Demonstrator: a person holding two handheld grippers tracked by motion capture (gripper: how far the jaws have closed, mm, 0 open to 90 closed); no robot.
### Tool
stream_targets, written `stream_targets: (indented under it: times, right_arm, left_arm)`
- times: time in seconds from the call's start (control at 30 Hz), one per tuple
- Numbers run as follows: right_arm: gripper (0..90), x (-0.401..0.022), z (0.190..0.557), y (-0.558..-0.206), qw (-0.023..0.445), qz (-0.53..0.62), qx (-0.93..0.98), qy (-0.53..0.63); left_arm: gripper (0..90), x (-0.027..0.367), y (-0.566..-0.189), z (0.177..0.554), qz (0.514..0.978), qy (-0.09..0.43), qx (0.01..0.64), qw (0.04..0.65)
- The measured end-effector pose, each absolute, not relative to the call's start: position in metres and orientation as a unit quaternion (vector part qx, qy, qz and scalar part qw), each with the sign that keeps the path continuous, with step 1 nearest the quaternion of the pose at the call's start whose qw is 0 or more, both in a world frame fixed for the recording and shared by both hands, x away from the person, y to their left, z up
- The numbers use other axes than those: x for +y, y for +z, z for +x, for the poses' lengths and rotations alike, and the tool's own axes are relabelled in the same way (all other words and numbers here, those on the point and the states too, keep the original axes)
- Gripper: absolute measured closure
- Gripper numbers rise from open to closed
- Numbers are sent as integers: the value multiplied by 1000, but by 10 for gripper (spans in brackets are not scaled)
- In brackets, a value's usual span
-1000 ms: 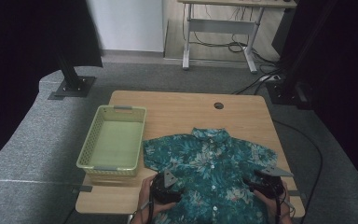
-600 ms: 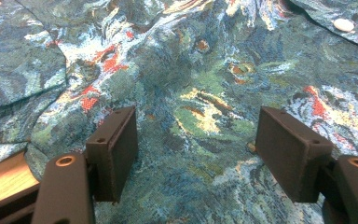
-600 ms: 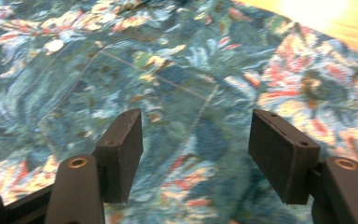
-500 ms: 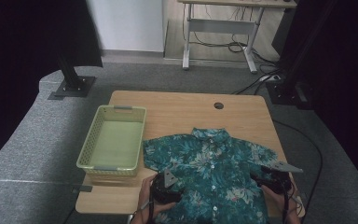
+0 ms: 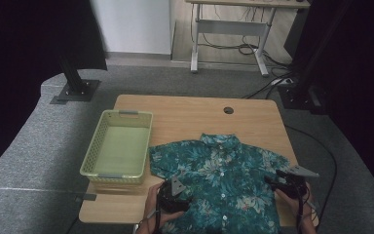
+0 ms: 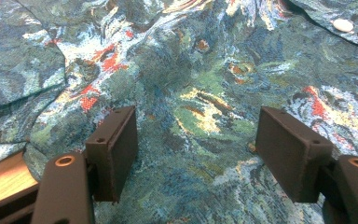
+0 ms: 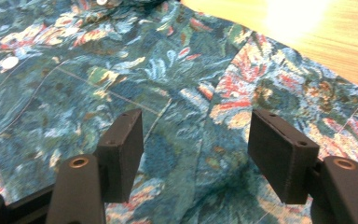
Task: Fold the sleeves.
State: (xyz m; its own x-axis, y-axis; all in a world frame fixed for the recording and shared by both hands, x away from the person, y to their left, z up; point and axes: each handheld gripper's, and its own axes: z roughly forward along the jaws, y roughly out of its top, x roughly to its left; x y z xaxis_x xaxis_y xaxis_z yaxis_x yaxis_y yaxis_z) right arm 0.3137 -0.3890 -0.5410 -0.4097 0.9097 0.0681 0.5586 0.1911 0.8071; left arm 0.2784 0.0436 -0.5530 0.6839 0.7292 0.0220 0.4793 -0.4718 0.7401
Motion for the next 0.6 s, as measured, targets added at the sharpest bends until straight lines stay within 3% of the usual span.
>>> stream_targets:
  times: [0.6]
  right_arm:
    - [354, -406, 328, -548, 224, 520, 728, 387]
  left_arm:
    - [291, 44, -553, 279, 841, 171, 359, 367]
